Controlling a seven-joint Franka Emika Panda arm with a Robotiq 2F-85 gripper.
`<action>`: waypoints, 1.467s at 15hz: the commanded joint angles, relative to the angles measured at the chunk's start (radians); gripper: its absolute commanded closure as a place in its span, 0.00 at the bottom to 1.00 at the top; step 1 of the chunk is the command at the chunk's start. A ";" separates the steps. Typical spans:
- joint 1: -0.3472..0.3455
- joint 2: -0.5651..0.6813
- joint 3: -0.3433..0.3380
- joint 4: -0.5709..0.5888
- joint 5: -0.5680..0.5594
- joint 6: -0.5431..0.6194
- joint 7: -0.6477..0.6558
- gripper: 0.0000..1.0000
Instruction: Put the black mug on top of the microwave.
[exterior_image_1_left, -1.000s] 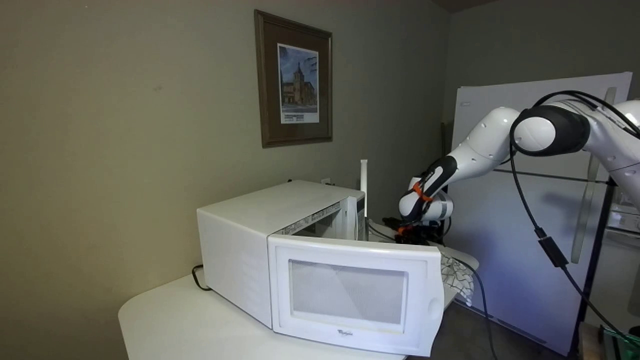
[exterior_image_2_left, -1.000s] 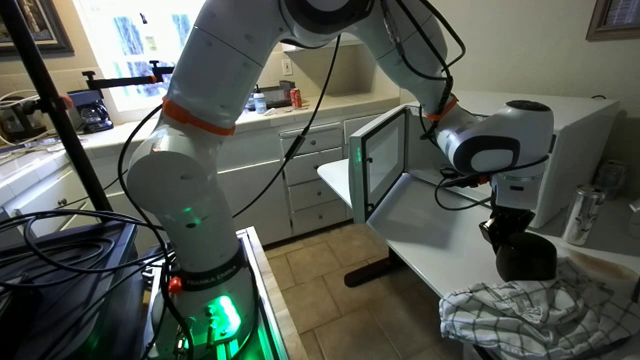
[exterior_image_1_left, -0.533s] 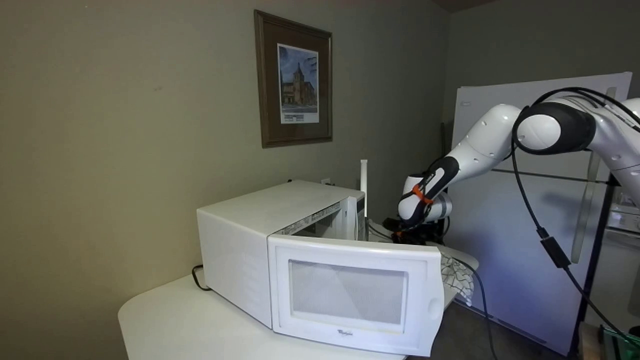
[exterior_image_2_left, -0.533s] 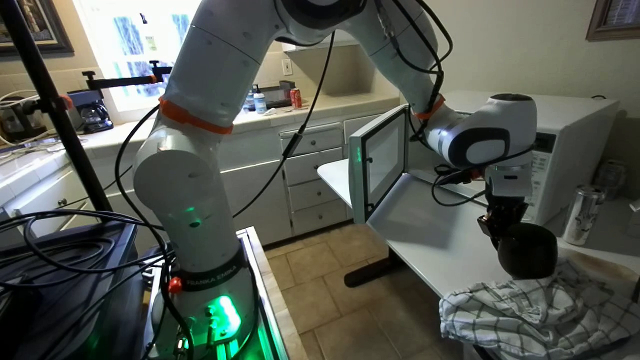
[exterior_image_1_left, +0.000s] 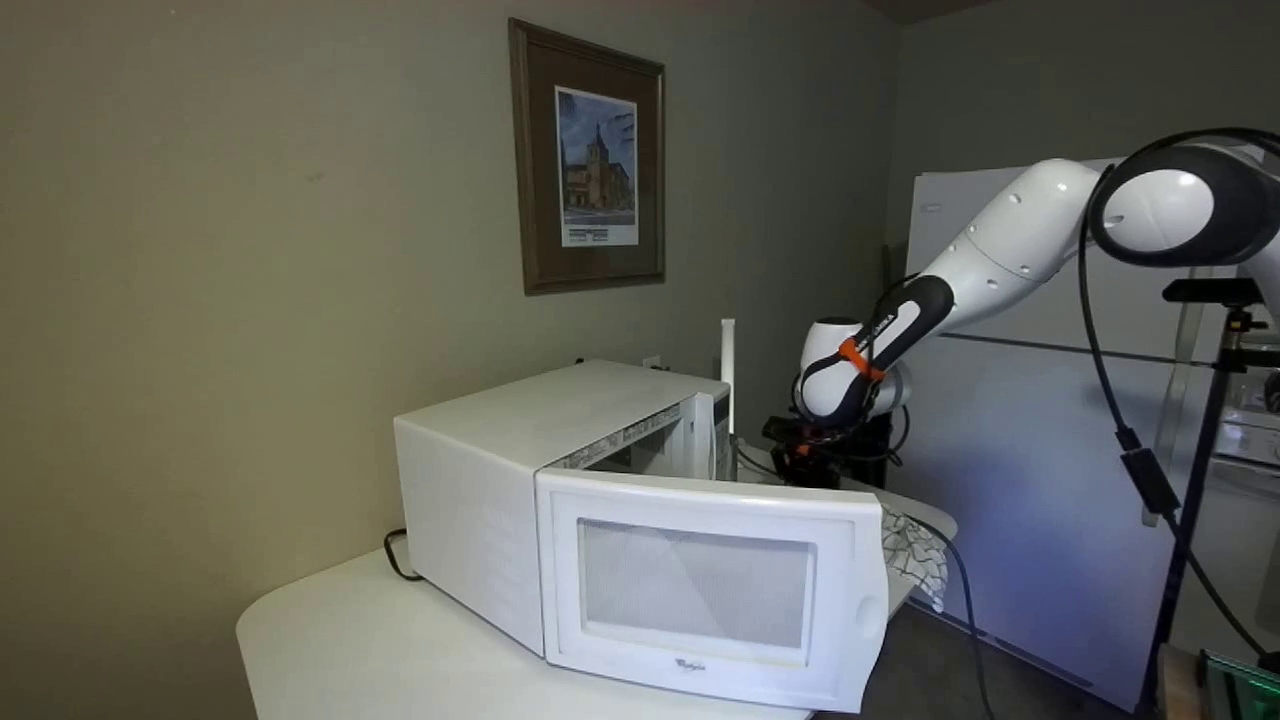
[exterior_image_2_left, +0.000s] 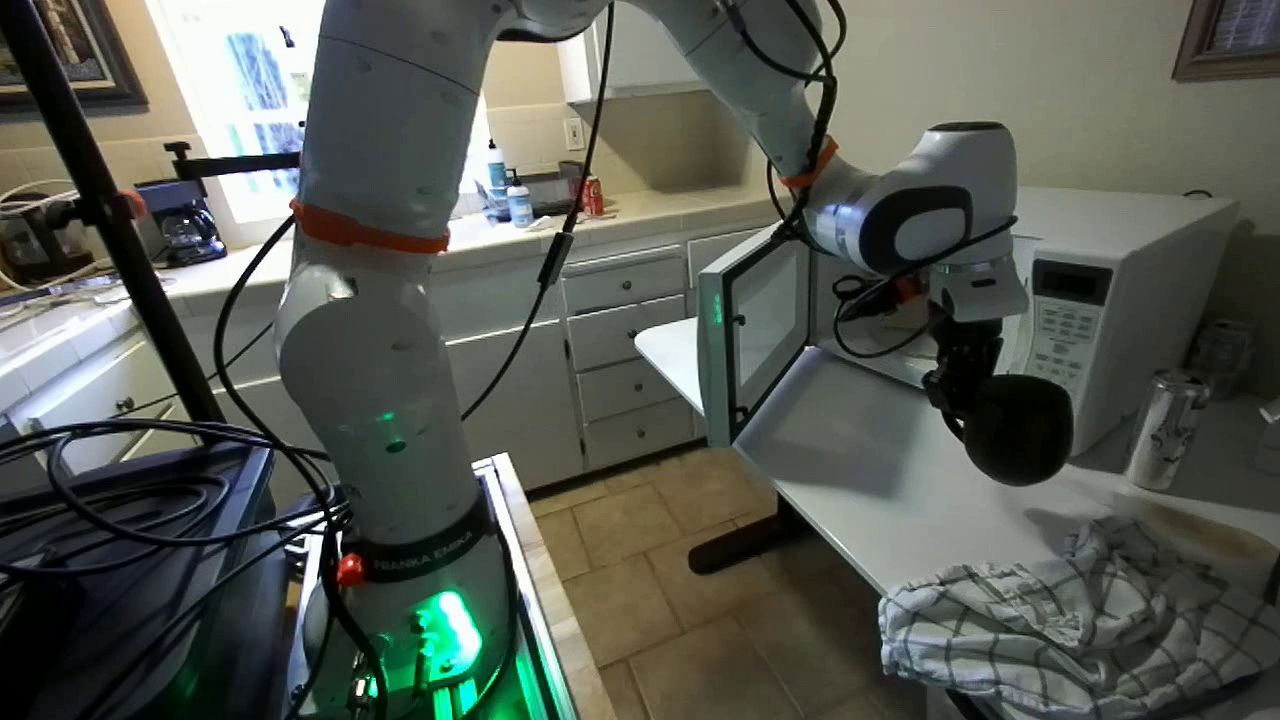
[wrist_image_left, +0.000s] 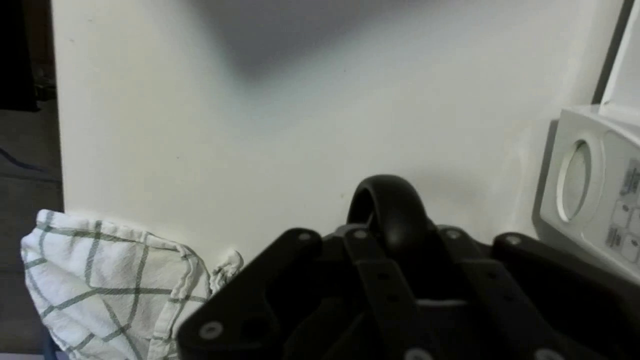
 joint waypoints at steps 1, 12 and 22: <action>-0.020 -0.194 0.035 -0.096 -0.035 -0.142 -0.114 0.98; -0.071 -0.468 0.125 0.175 -0.173 -0.682 -0.287 0.98; -0.085 -0.427 0.143 0.261 -0.140 -0.718 -0.277 0.98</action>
